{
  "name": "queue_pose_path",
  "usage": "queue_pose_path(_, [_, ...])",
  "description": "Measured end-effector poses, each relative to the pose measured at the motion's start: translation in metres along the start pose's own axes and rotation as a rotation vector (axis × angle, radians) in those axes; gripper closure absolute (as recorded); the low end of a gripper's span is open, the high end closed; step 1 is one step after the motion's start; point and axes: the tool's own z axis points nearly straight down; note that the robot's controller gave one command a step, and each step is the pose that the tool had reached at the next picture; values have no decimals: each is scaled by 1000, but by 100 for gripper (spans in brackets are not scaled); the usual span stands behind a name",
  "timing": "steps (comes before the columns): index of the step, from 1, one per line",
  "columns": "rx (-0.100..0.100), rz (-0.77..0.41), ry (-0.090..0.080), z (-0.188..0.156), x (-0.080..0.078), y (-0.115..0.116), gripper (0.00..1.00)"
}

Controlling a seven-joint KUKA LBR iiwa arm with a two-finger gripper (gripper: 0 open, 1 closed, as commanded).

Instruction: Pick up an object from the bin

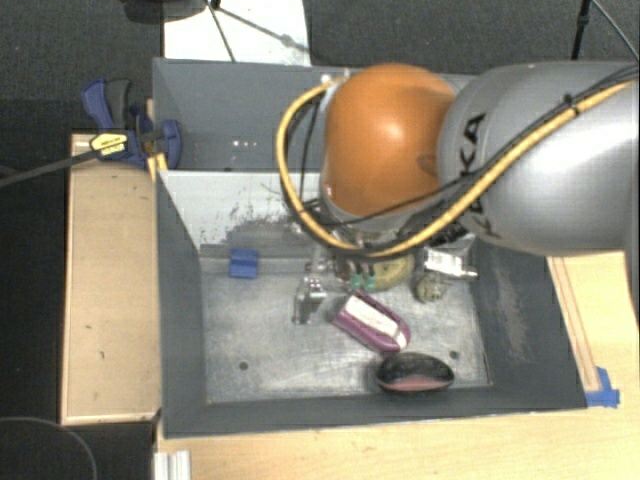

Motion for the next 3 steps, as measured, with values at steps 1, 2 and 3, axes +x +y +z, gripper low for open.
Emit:
queue_pose_path(1, [4, -174, 7, 128, -30, -115, 0])
queue_pose_path(2, [1, 48, -1, 168, 18, -148, 0])
queue_pose_path(3, [0, 47, 3, 166, 19, -147, 100])
